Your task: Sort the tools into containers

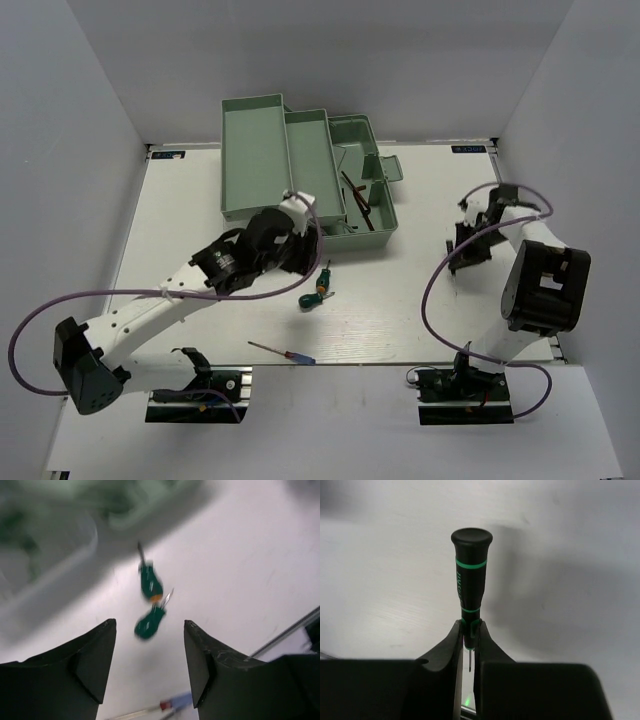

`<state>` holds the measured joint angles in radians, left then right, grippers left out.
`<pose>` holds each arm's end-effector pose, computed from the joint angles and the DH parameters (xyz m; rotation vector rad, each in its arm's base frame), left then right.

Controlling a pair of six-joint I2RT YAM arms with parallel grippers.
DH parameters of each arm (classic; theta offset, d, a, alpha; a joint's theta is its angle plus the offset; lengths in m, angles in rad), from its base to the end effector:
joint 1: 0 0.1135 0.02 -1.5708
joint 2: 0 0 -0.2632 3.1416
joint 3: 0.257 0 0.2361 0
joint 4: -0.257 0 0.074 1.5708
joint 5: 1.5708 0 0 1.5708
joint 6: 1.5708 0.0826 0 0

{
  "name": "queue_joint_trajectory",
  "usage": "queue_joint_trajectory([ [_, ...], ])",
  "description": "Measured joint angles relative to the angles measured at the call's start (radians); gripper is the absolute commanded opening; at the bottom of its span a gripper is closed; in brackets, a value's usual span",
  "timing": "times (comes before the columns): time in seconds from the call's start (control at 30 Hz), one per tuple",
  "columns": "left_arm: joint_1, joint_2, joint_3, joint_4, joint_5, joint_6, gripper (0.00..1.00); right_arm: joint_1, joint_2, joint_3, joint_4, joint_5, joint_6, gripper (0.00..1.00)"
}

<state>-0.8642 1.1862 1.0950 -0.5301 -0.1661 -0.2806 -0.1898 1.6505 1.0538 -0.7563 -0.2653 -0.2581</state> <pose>0.1925 -0.2045 0.3059 0.5474 2.1522 -0.4624 0.2955 -0.0347 0.1471 -0.1391 2.8530 0.3022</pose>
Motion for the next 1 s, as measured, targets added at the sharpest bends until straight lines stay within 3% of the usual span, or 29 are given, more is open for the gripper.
queue_joint_trajectory([
  [0.13,-0.011,-0.012,-0.165,-0.082,0.007,-0.108,0.69,0.028,0.001,0.274,-0.062,-0.208,-0.023,0.0],
  [0.23,-0.017,-0.002,-0.207,-0.173,-0.007,-0.238,0.69,0.079,0.002,0.477,-0.053,-0.342,-0.009,0.0],
  [0.4,-0.024,-0.055,-0.223,-0.244,-0.031,-0.467,0.7,0.249,0.056,0.728,-0.001,-0.483,0.118,0.0],
  [0.5,-0.026,-0.075,-0.22,-0.304,-0.032,-0.605,0.76,0.364,0.151,0.848,0.055,-0.522,0.25,0.0],
  [0.8,-0.028,-0.068,-0.349,-0.399,0.102,-1.053,0.77,0.568,0.378,0.902,0.279,-0.463,0.549,0.0],
  [0.9,-0.028,-0.073,-0.386,-0.413,0.131,-1.182,0.77,0.6,0.428,0.916,0.31,-0.438,0.582,0.41],
  [0.93,-0.028,-0.075,-0.384,-0.414,0.135,-1.222,0.77,0.609,0.436,0.916,0.313,-0.434,0.593,0.65],
  [1.0,-0.028,-0.076,-0.37,-0.418,0.136,-1.293,0.77,0.624,0.447,0.916,0.32,-0.429,0.599,0.72],
])
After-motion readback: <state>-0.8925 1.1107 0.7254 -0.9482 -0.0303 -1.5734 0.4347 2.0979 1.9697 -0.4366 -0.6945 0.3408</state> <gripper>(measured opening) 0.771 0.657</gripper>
